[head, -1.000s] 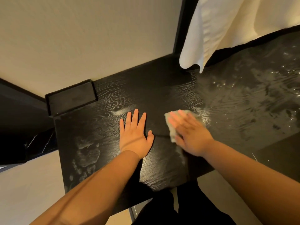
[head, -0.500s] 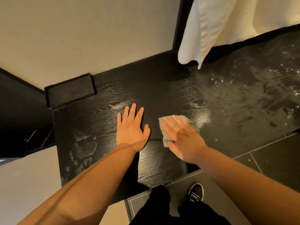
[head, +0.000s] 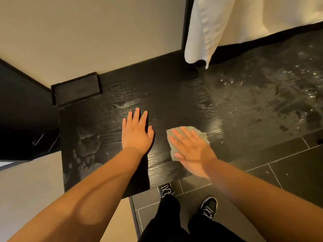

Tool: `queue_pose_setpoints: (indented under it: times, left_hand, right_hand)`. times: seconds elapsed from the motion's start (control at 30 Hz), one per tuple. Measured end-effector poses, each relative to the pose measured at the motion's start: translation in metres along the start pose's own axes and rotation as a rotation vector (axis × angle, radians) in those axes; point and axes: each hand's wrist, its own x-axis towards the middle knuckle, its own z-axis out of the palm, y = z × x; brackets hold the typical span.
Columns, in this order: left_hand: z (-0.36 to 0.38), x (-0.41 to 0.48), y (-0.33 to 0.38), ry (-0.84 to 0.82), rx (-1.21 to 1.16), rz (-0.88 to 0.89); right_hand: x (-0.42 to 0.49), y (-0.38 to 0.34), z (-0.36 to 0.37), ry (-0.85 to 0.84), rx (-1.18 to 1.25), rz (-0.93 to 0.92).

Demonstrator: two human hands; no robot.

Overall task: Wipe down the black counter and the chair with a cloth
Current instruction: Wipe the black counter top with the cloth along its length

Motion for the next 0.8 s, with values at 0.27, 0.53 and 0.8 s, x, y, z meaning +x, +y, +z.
queue_pose_setpoints:
  times: [0.27, 0.53, 0.8]
  left_hand:
    - [0.008, -0.036, 0.008, -0.025, -0.015, -0.053]
    - [0.023, -0.087, 0.029, -0.053, 0.014, -0.085]
    - [0.029, -0.104, 0.036, -0.038, 0.025, -0.117]
  right_hand:
    - [-0.009, 0.049, -0.025, -0.133, 0.051, 0.408]
    - [-0.023, 0.019, -0.019, -0.169, 0.047, -0.06]
    - [-0.031, 0.056, -0.031, -0.151, 0.073, 0.271]
